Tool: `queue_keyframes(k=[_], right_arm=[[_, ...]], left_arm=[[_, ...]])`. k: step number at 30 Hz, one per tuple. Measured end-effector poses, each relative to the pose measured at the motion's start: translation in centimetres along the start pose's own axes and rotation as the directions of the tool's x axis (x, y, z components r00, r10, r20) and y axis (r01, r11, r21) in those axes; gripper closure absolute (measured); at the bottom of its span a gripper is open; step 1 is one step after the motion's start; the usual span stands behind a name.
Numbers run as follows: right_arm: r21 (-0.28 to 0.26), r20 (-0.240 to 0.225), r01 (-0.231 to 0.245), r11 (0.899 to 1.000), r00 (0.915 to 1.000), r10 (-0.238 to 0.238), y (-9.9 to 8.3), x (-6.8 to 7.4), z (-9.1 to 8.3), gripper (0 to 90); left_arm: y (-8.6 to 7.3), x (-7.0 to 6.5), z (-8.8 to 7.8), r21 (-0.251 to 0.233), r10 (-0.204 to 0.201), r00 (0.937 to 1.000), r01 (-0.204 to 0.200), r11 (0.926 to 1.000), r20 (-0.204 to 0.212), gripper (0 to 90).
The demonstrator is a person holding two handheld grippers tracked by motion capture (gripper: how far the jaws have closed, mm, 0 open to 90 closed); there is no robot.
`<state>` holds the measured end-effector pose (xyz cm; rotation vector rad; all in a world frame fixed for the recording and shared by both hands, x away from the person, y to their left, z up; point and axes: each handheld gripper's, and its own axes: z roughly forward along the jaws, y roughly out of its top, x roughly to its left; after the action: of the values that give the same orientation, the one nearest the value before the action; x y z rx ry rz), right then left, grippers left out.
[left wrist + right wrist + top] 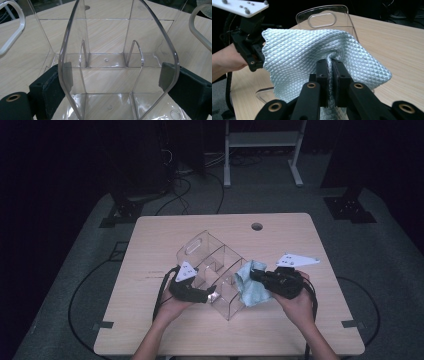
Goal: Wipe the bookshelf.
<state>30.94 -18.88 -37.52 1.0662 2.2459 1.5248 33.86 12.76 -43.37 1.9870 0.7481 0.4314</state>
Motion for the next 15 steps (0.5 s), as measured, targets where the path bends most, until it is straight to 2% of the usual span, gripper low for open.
queue_keyframes(k=[1, 4, 6, 8, 11, 15], right_arm=[[-0.001, 0.004, 0.006, 1.000, 1.0000, -0.006, 0.0, 0.3, 0.0, 83.8], [0.003, -0.040, 0.036, 0.999, 0.9985, -0.036, -0.2, 1.5, 0.2, 83.7], [0.004, -0.035, 0.061, 0.998, 0.9975, -0.061, -0.2, 2.0, 0.2, 83.8], [0.000, -0.032, 0.048, 0.999, 0.9983, -0.048, -0.3, 1.4, 0.2, 83.8], [-0.016, 0.000, 0.015, 1.000, 0.9999, -0.015, -0.3, 0.2, -0.1, 83.7], [-0.018, 0.037, 0.002, 1.000, 0.9993, -0.001, -0.5, -0.8, -0.5, 83.8]], left_arm=[[0.0, 0.0, 0.0, 0.001, 0.001, 1.0000, -0.001, 1.0000, 0.001, 8.3], [0.0, 0.0, 0.0, 0.003, -0.002, 1.0000, 0.002, 1.0000, 0.001, 8.3], [0.0, 0.0, 0.0, 0.003, -0.001, 1.0000, 0.001, 1.0000, 0.000, 8.4], [0.0, 0.0, 0.0, 0.002, 0.003, 1.0000, -0.003, 1.0000, -0.003, 8.4], [0.0, 0.0, 0.0, 0.001, 0.002, 1.0000, -0.002, 1.0000, -0.003, 8.4], [0.0, 0.0, 0.0, 0.001, 0.003, 1.0000, -0.003, 1.0000, -0.001, 8.4]])
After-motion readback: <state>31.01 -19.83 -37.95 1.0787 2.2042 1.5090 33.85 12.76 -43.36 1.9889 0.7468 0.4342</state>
